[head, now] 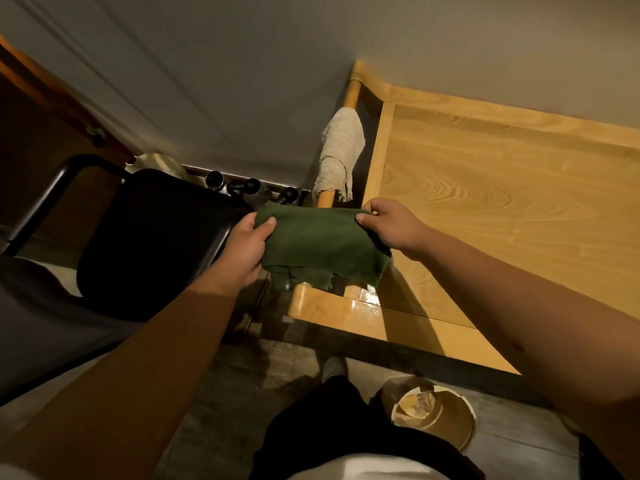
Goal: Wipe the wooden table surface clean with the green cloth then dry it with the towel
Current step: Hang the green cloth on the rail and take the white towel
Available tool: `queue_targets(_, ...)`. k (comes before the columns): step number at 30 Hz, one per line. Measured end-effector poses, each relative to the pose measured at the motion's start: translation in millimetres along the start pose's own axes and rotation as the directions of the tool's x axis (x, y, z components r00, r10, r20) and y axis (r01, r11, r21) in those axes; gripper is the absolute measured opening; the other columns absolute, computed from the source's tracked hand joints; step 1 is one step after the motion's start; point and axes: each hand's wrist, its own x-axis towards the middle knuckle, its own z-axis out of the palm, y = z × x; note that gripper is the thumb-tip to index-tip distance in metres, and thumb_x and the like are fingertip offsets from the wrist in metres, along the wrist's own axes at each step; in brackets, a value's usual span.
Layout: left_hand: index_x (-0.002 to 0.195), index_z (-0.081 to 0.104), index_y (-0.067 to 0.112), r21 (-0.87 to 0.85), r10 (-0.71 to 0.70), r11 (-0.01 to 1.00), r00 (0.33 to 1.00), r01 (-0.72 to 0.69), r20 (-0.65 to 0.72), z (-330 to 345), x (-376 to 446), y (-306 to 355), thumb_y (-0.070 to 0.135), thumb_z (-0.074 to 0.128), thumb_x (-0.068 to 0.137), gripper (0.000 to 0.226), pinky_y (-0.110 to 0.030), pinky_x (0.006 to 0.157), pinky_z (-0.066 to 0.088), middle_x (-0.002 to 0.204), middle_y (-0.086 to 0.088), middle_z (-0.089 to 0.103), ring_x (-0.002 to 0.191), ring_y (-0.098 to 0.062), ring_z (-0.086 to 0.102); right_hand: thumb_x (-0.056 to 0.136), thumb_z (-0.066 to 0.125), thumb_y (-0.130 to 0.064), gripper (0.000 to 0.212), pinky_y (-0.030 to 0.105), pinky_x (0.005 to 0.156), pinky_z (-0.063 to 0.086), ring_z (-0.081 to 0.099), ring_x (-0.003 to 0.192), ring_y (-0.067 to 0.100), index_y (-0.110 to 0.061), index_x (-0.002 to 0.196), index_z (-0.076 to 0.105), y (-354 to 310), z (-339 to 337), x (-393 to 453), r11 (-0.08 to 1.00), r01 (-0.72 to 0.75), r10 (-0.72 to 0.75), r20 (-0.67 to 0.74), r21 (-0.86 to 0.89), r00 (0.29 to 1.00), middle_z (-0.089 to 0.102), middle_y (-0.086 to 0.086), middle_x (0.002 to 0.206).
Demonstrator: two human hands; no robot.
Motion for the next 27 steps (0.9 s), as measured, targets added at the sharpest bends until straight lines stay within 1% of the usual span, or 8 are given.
queue_targets(8,0.103,0.064,0.02,0.067,-0.037,0.997,0.995,0.043,-0.091,4.8,47.4,-15.8,0.018,0.054,0.105,0.01,-0.036,0.07,0.061,0.103,-0.005,0.075,0.089,-0.021,0.075,0.1,0.056,-0.025,0.018,0.032,0.069,0.039,0.053,0.085,0.023,-0.016,0.085,0.057,29.0,25.5,42.7,0.991,-0.104,0.092,-0.145,-0.082,0.985,0.055,-0.002,0.08)
queue_targets(12,0.082,0.064,0.015,0.461,-0.023,0.886,0.997,0.056,-0.076,8.7,57.6,-19.1,0.01,0.059,0.101,0.02,-0.024,0.059,0.05,0.085,-0.005,0.067,0.073,-0.015,0.064,0.096,0.063,-0.022,0.007,0.031,0.075,0.043,0.056,0.091,0.022,-0.017,0.095,0.058,37.0,24.4,43.5,0.961,-0.108,0.083,-0.108,-0.255,0.991,0.062,0.003,0.095)
queue_targets(15,0.072,0.058,0.015,0.635,-0.1,0.767,0.995,0.089,-0.018,10.6,60.6,-15.5,0.014,0.062,0.099,0.028,-0.026,0.057,0.041,0.073,-0.003,0.058,0.068,-0.017,0.055,0.094,0.066,-0.02,0.018,0.03,0.078,0.043,0.059,0.102,0.027,-0.011,0.11,0.063,37.4,19.1,46.0,0.898,-0.056,0.027,-0.072,-0.436,0.997,0.065,0.011,0.111)
queue_targets(18,0.097,0.068,0.009,0.679,-0.067,0.734,0.997,0.031,0.028,19.2,65.6,-5.5,0.017,0.062,0.1,0.01,-0.029,0.074,0.045,0.094,-0.004,0.064,0.095,-0.025,0.06,0.093,0.067,-0.019,0.027,0.028,0.078,0.041,0.059,0.108,0.03,-0.008,0.117,0.062,33.6,15.5,53.4,0.874,-0.028,-0.003,-0.063,-0.486,0.998,0.065,0.014,0.117)
queue_targets(20,0.136,0.058,0.005,0.667,-0.037,0.745,0.998,-0.011,0.057,28.6,70.4,4.9,0.019,0.061,0.101,0.038,-0.031,0.094,0.046,0.127,-0.008,0.062,0.12,-0.024,0.058,0.093,0.068,-0.019,0.029,0.029,0.078,0.042,0.059,0.109,0.03,-0.008,0.118,0.062,29.8,13.9,60.4,0.875,-0.027,-0.004,-0.064,-0.484,0.998,0.064,0.014,0.118)
queue_targets(21,0.144,0.052,0.007,0.667,-0.026,0.745,0.997,-0.031,0.076,34.2,72.2,11.3,0.02,0.061,0.101,0.046,-0.032,0.096,0.045,0.136,-0.009,0.059,0.123,-0.024,0.057,0.092,0.068,-0.019,0.03,0.03,0.079,0.043,0.059,0.109,0.03,-0.008,0.119,0.062,28.2,13.2,63.9,0.878,-0.025,-0.006,-0.064,-0.478,0.998,0.064,0.015,0.118)
queue_targets(24,0.146,0.051,0.012,0.677,0.011,0.729,0.99,-0.106,0.143,48.8,84.3,25.7,0.022,0.061,0.101,0.047,-0.036,0.097,0.051,0.137,-0.01,0.061,0.118,-0.024,0.061,0.093,0.067,-0.019,0.03,0.031,0.079,0.044,0.059,0.107,0.03,-0.008,0.12,0.06,23.7,14.6,73.3,0.884,-0.005,-0.024,-0.056,-0.467,0.998,0.064,0.015,0.117)
queue_targets(27,0.143,0.053,0.015,0.706,-0.074,0.704,0.98,-0.081,0.186,56.5,92.3,28.9,0.026,0.062,0.1,0.045,-0.036,0.084,0.055,0.133,-0.008,0.062,0.112,-0.022,0.063,0.093,0.067,-0.023,0.031,0.036,0.083,0.048,0.06,0.107,0.03,-0.009,0.119,0.059,17.3,22.7,79.2,0.885,0.034,-0.062,-0.046,-0.464,0.997,0.064,0.014,0.116)
